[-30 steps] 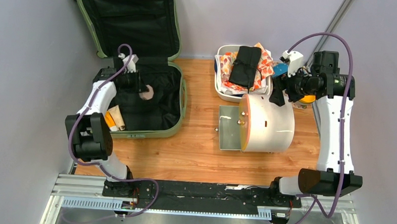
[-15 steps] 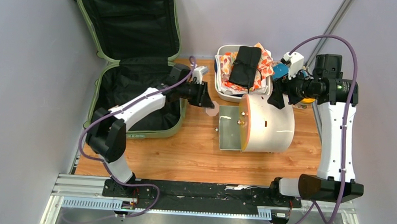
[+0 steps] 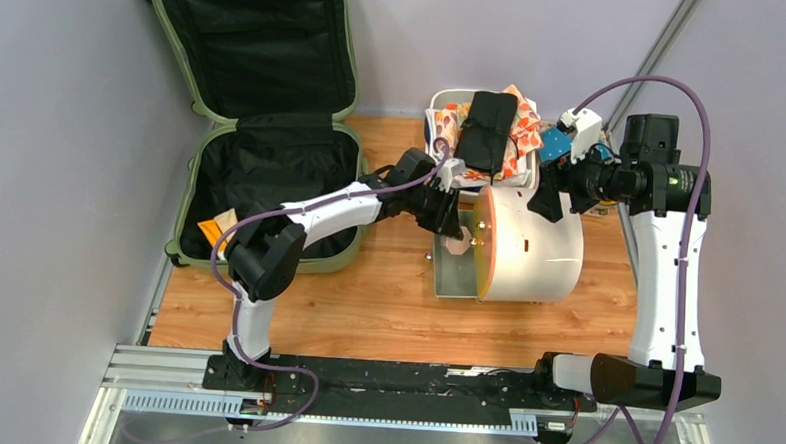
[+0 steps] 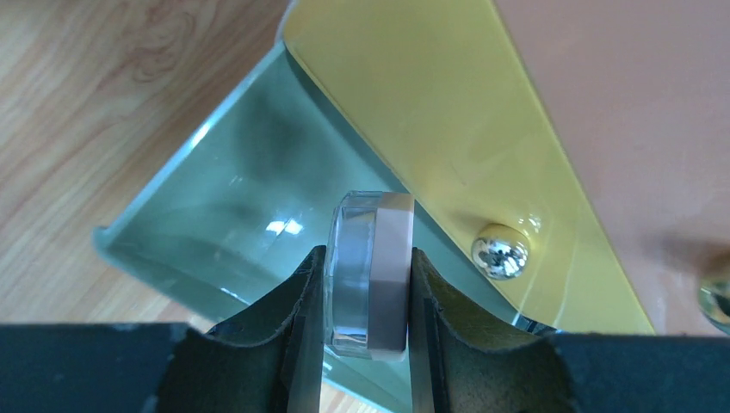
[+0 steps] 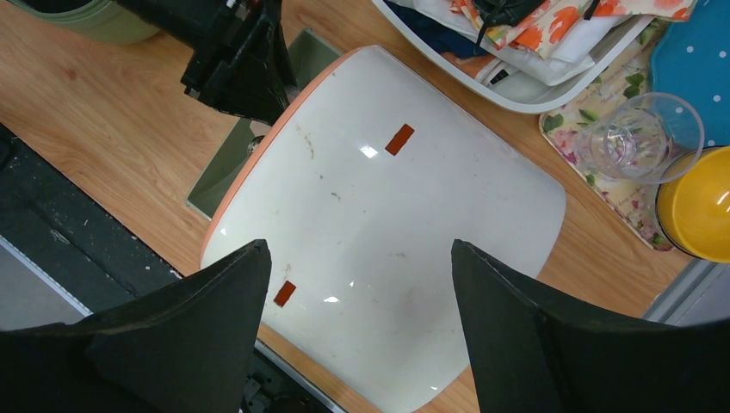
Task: Open, take out, and arrange the luggage
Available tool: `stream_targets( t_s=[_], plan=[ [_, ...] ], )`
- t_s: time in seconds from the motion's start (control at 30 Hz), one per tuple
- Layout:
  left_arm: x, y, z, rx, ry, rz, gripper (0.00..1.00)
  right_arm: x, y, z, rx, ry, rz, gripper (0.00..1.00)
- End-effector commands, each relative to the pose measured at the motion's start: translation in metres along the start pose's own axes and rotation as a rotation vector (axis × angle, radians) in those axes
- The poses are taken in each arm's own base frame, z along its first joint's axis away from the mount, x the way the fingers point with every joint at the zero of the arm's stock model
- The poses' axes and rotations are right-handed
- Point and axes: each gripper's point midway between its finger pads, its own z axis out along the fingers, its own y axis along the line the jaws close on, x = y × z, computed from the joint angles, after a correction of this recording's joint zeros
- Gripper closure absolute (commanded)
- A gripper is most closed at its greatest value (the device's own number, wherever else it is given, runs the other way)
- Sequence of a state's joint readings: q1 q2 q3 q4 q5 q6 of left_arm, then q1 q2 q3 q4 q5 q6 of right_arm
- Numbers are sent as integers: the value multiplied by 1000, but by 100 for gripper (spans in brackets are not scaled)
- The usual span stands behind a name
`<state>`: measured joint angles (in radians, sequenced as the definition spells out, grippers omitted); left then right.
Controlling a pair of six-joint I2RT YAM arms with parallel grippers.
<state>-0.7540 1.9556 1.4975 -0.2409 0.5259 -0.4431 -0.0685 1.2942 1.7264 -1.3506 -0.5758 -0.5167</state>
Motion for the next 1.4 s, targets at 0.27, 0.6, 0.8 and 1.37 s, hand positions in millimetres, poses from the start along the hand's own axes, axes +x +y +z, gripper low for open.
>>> stream_targets(
  t_s=[0.27, 0.6, 0.8, 1.37],
  plan=[
    [15, -2, 42, -10, 43, 3, 86, 7, 17, -9, -27, 7, 28, 20],
    [-5, -1, 27, -88, 1, 23, 27, 8, 16, -9, -28, 10, 15, 19],
    [-27, -6, -2, -128, -57, 51, 29, 10, 15, -10, -19, 20, -1, 19],
    [51, -63, -79, 402, -192, 875, 42, 13, 16, -12, -21, 25, -20, 19]
  ],
)
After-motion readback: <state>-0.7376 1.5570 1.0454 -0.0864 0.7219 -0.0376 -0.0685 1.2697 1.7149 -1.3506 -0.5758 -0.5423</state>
